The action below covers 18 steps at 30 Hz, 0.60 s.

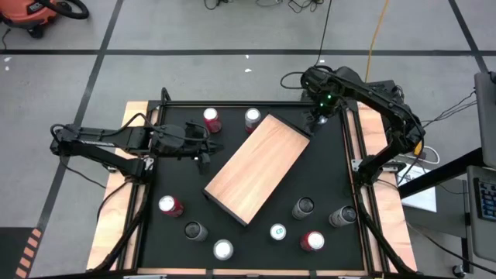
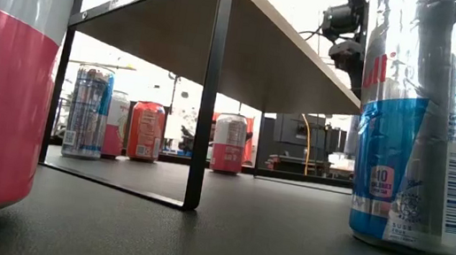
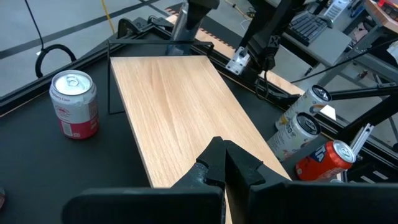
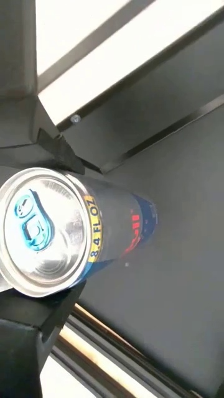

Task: Place canned beverage on shelf
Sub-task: Put the top blue soda can on the shelf

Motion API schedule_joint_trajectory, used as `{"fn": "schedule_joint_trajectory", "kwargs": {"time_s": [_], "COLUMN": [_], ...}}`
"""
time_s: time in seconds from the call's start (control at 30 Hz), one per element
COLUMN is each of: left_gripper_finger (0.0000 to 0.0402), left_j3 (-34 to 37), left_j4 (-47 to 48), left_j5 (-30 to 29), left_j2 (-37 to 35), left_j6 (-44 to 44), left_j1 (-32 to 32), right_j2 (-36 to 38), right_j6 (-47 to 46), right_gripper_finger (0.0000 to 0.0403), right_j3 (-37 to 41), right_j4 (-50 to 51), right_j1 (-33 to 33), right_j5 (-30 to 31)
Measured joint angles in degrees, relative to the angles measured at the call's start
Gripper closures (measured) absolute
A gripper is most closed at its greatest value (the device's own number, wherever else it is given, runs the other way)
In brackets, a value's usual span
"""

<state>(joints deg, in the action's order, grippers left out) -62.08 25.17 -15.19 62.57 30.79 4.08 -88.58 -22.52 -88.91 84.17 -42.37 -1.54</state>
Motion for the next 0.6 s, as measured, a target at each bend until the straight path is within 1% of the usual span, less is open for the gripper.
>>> {"fn": "schedule_joint_trajectory", "kwargs": {"time_s": [0.37, 0.43, 0.6], "left_gripper_finger": [0.0402, 0.0402, 0.0402], "left_j3": [0.0, 0.0, 0.02], "left_j4": [-0.18, -0.22, -2.83], "left_j5": [-0.11, -0.95, -3.08], "left_j2": [0.0, 0.0, 0.0], "left_j6": [0.05, 0.43, 0.48], "left_j1": [0.0, 0.02, 0.0], "right_j2": [0.04, 0.04, 0.06], "right_j6": [-2.07, -2.76, -4.52], "right_gripper_finger": [0.019, 0.019, 0.019], "right_j3": [-12.67, -14.89, -20.36], "right_j4": [4.91, 5.49, 5.86], "right_j1": [0.09, 0.1, 1.01], "right_j5": [-0.57, -1.77, -2.56]}}
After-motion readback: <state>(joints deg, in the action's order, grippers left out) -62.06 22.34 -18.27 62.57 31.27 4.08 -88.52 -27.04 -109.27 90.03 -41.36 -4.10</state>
